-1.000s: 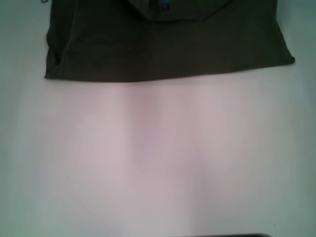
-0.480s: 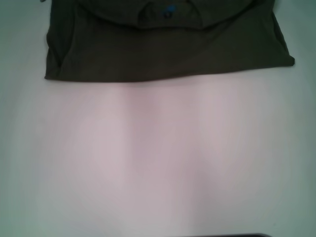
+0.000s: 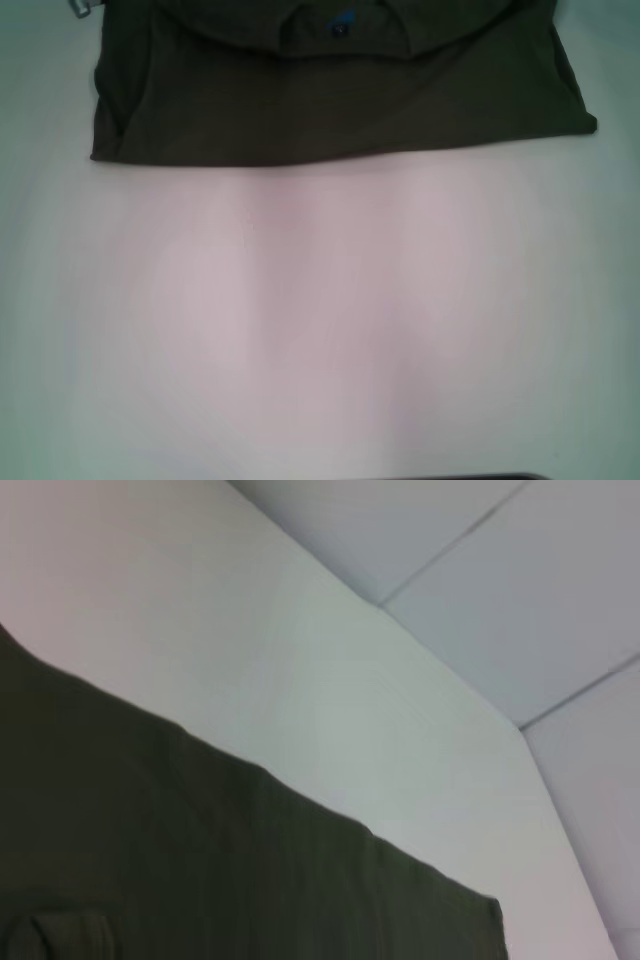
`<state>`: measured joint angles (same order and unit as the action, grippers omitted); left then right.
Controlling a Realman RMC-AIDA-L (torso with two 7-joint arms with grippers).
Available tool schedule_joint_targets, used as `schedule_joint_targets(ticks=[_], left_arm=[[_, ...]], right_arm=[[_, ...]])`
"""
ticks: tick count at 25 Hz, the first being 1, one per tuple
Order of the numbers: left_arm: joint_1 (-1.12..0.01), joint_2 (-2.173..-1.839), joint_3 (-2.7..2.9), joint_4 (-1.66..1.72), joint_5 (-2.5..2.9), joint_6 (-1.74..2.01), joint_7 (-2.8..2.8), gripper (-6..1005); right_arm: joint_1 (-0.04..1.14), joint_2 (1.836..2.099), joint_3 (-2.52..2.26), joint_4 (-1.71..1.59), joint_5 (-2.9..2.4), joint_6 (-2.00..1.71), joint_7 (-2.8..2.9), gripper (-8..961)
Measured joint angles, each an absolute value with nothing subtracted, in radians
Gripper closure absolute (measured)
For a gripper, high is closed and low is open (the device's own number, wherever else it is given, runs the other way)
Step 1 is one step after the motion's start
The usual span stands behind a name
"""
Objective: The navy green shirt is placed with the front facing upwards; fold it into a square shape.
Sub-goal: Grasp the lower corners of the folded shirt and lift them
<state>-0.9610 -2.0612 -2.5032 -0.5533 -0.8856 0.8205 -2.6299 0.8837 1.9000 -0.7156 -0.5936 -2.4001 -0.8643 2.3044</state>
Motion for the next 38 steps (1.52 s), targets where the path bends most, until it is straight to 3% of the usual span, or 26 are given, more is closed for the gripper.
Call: schedule_joint_targets(ticks=[7,12,15,18,28,38], left_arm=[[-0.832,-2.058,-2.515,-0.724,-0.94,1.074,-2.629,448],[-0.714,-2.035,-2.516,-0.806,-1.037,1.241,-2.629,451],[-0.665,-2.029,-2.516,-0.826,-1.062,1.284,-2.628,453],[-0.621,-2.028,-2.51,-0.834,-1.066,1.294,-2.619,455],[-0.559,-2.028,-2.466,-0.823,-1.022,1.286,-2.498,457],[-0.564,-2.046,-2.464,-0.733,-0.864,1.163,-2.495,459]], right_arm=[[0.805,1.89,-0.66,-0.707,-2.338,-1.161,2.323,221],[0.667,1.925,-0.626,-0.848,-2.211,-1.348,2.316,41],[0.576,1.952,-0.623,-0.916,-2.122,-1.403,2.285,40],[0.505,1.963,-0.623,-0.933,-2.06,-1.452,2.217,39],[0.394,1.975,-0.619,-0.923,-2.041,-1.514,2.097,38],[0.397,1.972,-0.618,-0.875,-2.049,-1.506,2.059,37]])
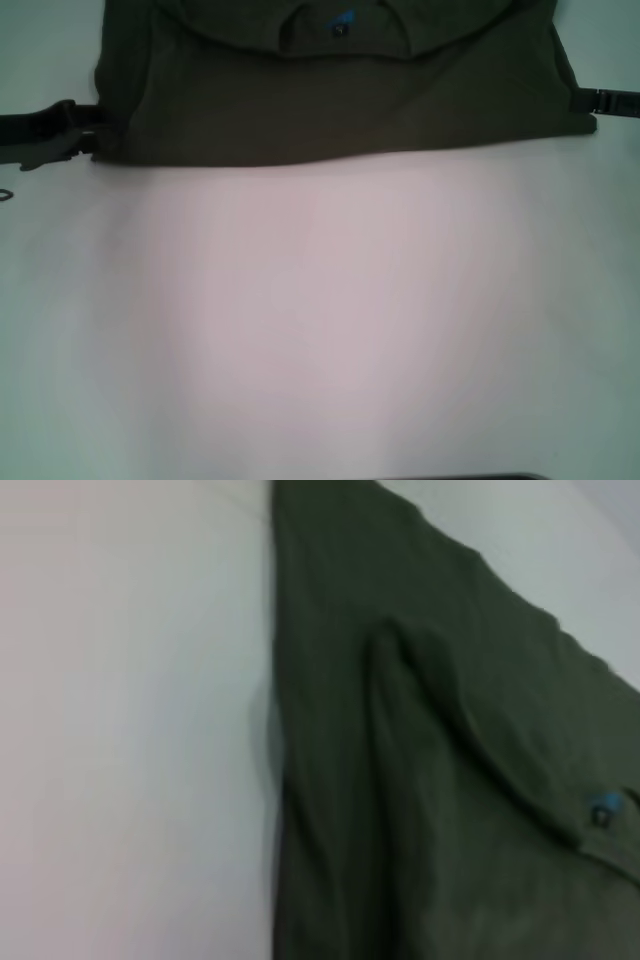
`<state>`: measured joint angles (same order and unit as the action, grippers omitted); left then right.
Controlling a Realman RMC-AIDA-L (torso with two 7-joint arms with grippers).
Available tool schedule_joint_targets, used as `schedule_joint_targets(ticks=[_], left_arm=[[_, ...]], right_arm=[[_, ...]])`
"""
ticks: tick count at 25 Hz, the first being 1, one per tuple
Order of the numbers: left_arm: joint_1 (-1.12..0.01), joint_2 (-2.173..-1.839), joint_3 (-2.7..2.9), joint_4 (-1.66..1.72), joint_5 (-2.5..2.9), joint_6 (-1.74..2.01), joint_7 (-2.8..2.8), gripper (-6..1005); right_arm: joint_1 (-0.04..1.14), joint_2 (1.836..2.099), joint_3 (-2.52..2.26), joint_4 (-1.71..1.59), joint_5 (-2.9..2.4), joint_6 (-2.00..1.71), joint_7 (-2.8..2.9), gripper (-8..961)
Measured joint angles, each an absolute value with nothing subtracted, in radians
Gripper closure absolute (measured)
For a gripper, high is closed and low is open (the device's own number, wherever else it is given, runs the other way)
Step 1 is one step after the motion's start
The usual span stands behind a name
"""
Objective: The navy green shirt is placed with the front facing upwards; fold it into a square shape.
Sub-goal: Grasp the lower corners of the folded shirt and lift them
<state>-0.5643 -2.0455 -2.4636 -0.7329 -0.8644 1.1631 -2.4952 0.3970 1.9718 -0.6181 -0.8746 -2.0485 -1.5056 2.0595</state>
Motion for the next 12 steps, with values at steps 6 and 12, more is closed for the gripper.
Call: schedule_joint_targets(ticks=[6,12], left_arm=[[-0.577,-2.063,-2.456,-0.727,-0.825,1.093,-2.496,460],[-0.585,-2.064,-2.411,-0.726,-0.824,1.056,-2.496,461]], right_arm=[[0.398,1.969,-0.618,-0.87,-2.049,-1.504,2.059,37],[0.391,1.973,-0.609,-0.87,-2.049,-1.507,2.06,38]])
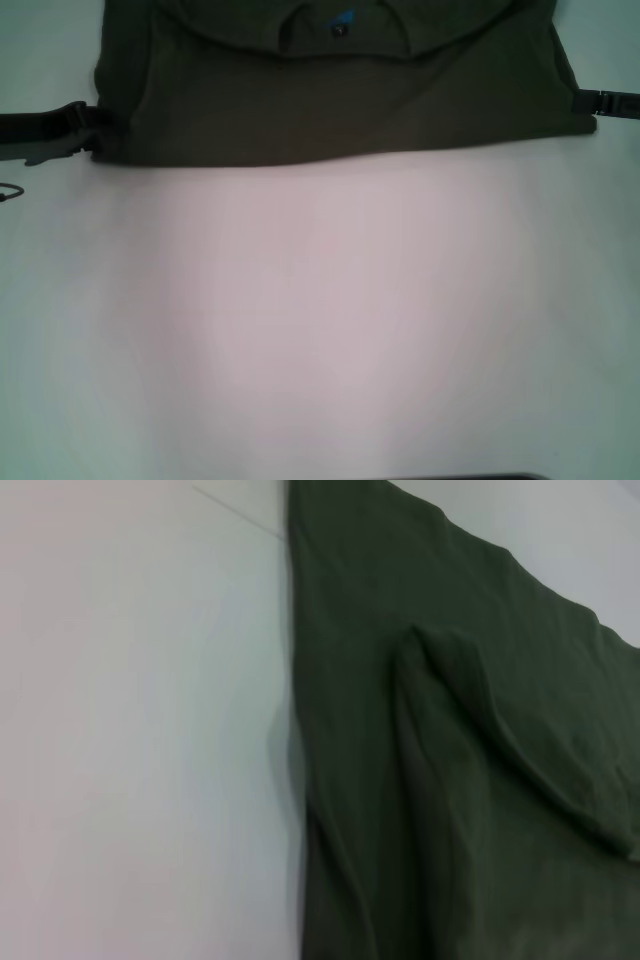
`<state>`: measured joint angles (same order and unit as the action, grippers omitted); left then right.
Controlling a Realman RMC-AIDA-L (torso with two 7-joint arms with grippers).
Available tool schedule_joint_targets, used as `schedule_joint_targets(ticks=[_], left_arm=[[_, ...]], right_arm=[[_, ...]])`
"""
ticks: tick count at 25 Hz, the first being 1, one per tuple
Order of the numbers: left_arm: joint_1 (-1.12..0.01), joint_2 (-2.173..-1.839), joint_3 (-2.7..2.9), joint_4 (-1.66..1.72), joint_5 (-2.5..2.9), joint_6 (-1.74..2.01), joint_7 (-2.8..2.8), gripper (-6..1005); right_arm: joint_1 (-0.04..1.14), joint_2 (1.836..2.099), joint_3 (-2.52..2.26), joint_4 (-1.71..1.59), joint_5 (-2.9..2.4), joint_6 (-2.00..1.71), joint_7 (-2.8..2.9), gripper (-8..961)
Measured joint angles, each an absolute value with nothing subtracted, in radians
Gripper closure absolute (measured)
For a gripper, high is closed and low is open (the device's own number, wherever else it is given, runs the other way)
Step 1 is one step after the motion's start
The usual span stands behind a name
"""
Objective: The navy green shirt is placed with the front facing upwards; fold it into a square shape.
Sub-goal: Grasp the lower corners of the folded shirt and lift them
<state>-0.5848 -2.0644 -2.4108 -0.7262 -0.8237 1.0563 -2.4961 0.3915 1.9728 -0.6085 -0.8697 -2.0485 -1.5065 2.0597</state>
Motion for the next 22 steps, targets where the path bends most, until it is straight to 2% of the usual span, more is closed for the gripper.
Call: schedule_joint_targets(ticks=[22], left_arm=[[-0.635,-2.063,-2.347,-0.66,-0.818,1.019,-2.491,466]], right_arm=[[0.386,1.977,-0.595,-0.868,-2.049,-1.514,2.061,37]])
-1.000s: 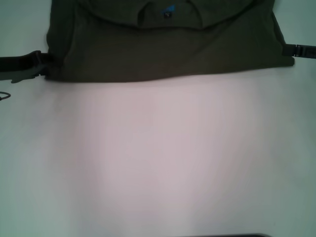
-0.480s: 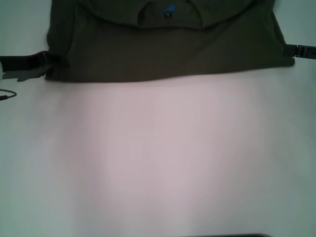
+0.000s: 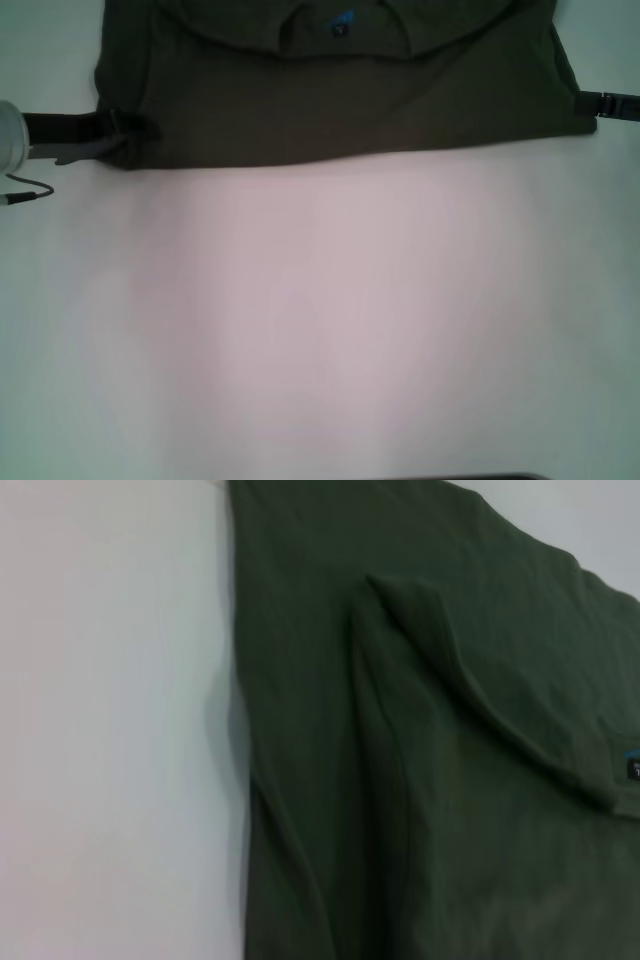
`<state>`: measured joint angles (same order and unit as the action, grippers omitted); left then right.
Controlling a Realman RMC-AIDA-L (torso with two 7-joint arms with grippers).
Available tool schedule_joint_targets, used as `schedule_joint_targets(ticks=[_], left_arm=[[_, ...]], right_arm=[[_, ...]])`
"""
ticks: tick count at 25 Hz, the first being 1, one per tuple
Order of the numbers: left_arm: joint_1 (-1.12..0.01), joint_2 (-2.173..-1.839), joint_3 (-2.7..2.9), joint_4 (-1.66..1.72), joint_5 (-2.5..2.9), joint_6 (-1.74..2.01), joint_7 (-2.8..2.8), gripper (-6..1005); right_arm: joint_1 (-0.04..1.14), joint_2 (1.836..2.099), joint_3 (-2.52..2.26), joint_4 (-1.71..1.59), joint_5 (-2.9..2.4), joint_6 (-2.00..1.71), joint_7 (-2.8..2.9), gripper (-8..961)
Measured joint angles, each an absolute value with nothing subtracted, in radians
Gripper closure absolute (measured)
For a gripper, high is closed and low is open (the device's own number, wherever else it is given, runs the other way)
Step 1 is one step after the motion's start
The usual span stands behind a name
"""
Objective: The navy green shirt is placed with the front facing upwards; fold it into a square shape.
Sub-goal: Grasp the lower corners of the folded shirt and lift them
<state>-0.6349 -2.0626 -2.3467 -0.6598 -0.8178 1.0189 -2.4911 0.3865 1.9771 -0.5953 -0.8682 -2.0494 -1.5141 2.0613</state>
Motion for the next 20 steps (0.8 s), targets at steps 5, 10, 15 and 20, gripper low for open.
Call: schedule_joint_targets(ticks=[5,10,15,20], left_arm=[[-0.647,-2.065,-2.345,-0.663,-0.782,1.015,-2.493,467],[-0.638,-2.066,-2.355,-0.691,-0.778,1.012,-2.498,468],[-0.62,-2.067,-2.353,-0.722,-0.777,1.024,-2.521,469],[-0.593,-2.062,-2.358,-0.747,-0.775,1.047,-2.565,470]], right_arm=[[0.386,1.978,-0.595,-0.868,-2.049,-1.514,2.062,37],[0.384,1.978,-0.595,-0.868,-2.048,-1.514,2.065,38],[0.383,1.979,-0.595,-0.868,-2.044,-1.52,2.069,38],[0.384,1.979,-0.595,-0.868,-2.043,-1.523,2.07,38]])
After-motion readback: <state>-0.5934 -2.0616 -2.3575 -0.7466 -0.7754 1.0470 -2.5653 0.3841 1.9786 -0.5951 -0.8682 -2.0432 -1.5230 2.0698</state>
